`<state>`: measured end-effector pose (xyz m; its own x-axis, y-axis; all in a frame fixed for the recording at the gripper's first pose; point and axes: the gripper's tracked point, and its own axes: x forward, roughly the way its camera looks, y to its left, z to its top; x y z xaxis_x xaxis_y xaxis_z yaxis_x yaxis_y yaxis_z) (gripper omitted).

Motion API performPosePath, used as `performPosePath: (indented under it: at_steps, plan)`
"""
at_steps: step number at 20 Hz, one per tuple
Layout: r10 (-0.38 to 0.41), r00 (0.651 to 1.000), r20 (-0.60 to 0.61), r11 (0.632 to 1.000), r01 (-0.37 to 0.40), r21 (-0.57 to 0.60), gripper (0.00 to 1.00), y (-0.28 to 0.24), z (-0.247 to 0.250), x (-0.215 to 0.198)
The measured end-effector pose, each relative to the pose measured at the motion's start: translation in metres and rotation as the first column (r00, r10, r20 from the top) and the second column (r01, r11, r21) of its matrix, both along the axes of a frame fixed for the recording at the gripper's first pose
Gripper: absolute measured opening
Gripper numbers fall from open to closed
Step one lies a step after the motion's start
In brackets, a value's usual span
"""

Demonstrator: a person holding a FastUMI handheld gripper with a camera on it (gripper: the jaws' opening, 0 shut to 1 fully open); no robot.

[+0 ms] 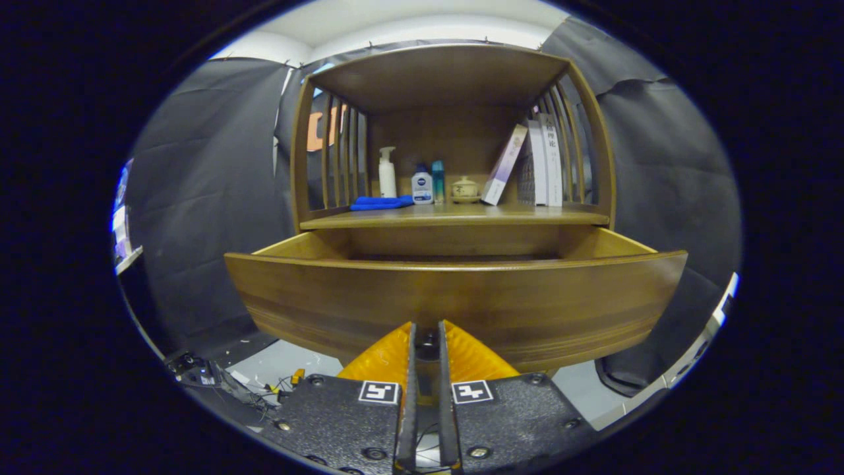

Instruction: Pull open the drawer, take out the items inside it, and place them on the countertop above the cabinet.

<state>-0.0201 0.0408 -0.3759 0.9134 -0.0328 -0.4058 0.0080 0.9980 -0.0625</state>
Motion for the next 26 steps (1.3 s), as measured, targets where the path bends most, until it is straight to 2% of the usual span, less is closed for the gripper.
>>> performPosePath:
  at_steps: [1, 2, 3, 4, 6, 11, 14, 18, 19, 23, 26]
  plan:
    - [0.011, 1.0, 0.003, 1.0, -0.011, -0.02, 0.15, 0.0, -0.001, -0.011]
    - [0.017, 1.0, 0.005, 0.999, -0.017, -0.051, 0.07, -0.003, -0.001, -0.017]
    - [0.055, 0.998, -0.008, 0.996, -0.055, -0.063, 0.08, 0.0, -0.003, -0.023]
    - [0.052, 0.999, -0.006, 0.996, -0.052, -0.078, 0.07, -0.003, -0.001, -0.028]
    - [0.069, 0.998, 0.004, 0.997, -0.069, -0.031, 0.11, 0.005, 0.012, -0.026]
    - [0.08, 0.997, -0.011, 0.996, -0.079, 0.047, 0.11, 0.007, 0.064, -0.002]
    - [0.089, 0.995, -0.053, 0.993, -0.085, 0.076, 0.27, 0.004, 0.08, 0.014]
    - [0.112, 0.985, -0.129, 0.993, -0.105, 0.061, 0.45, -0.003, 0.086, 0.037]
    - [0.117, 0.982, -0.151, 0.992, -0.109, 0.058, 0.46, -0.003, 0.086, 0.043]
    - [0.153, 0.957, -0.247, 0.988, -0.142, 0.062, 0.61, -0.001, 0.083, 0.068]
    - [0.142, 0.929, -0.342, 0.99, -0.135, 0.044, 0.71, -0.009, 0.071, 0.088]
